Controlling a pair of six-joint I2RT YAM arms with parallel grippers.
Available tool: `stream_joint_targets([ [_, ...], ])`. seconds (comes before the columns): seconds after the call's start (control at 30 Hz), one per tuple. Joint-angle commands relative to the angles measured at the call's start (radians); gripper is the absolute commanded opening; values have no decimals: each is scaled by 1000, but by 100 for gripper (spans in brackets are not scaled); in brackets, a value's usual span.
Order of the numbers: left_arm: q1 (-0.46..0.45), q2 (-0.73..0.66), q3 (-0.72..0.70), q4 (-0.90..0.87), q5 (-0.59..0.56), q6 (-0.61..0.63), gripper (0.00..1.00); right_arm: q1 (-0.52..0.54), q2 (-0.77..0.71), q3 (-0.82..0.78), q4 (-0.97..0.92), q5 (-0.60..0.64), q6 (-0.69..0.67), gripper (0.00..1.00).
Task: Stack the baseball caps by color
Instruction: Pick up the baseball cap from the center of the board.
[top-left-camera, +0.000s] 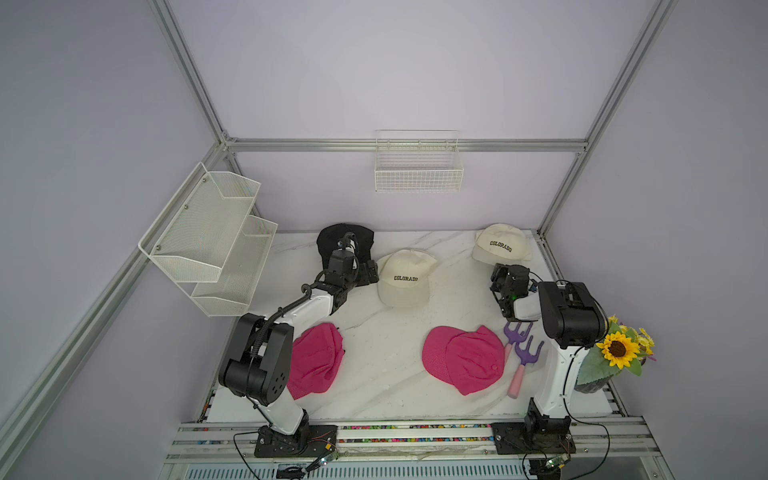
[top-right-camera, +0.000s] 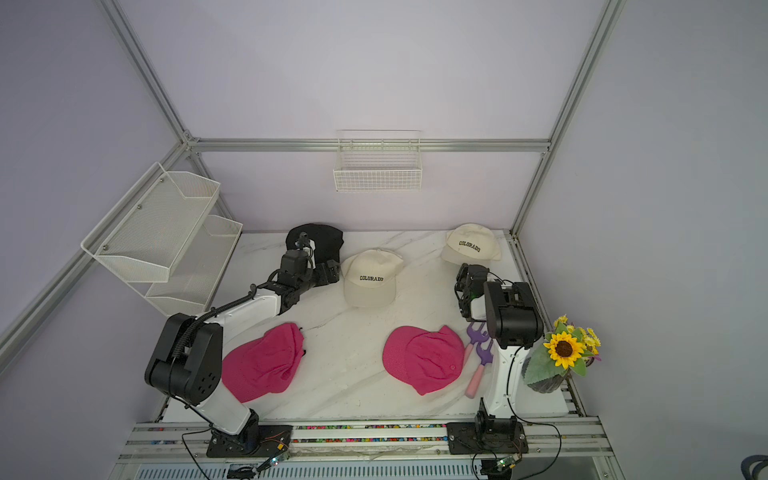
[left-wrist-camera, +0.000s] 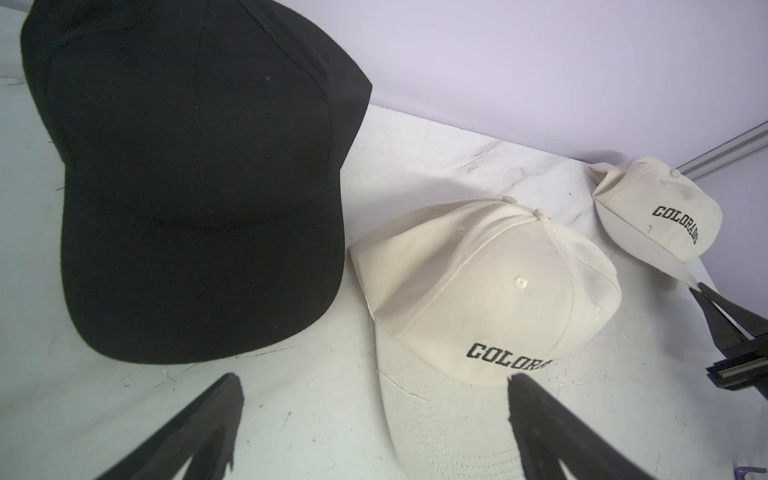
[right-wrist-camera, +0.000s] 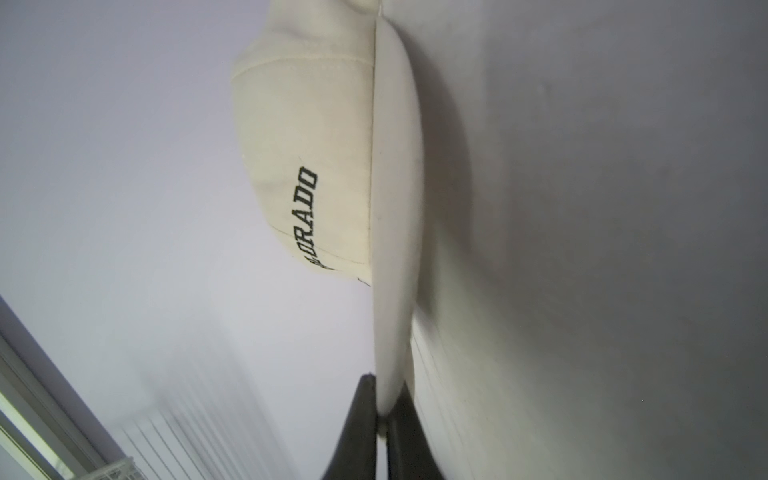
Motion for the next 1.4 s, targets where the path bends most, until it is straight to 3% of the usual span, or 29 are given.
stream_joint_targets([
  [0.0, 8, -9, 37, 33, 8, -16, 100, -7, 2, -43, 129, -17, -37, 0],
  [0.3, 9, -34, 40, 84, 181, -91, 100, -7, -198, -110, 254, -32, -138, 0],
  [0.53, -8, -39, 11, 312, 476, -350, 100, 42, -512, -247, 211, 20, -162, 0],
  [0.7, -85, -7, 6, 558, 594, -530, 100, 134, -736, -360, 208, 92, -185, 0],
  [0.9, -214, 38, 84, 664, 635, -558, 100, 332, -966, -437, 241, 269, -310, 0],
  [1.17, -309, 112, 158, 889, 688, -631, 100, 553, -1006, -459, 303, 352, -377, 0],
  [1.37, -329, 108, 170, 878, 663, -611, 100, 635, -965, -455, 355, 369, -425, 0],
])
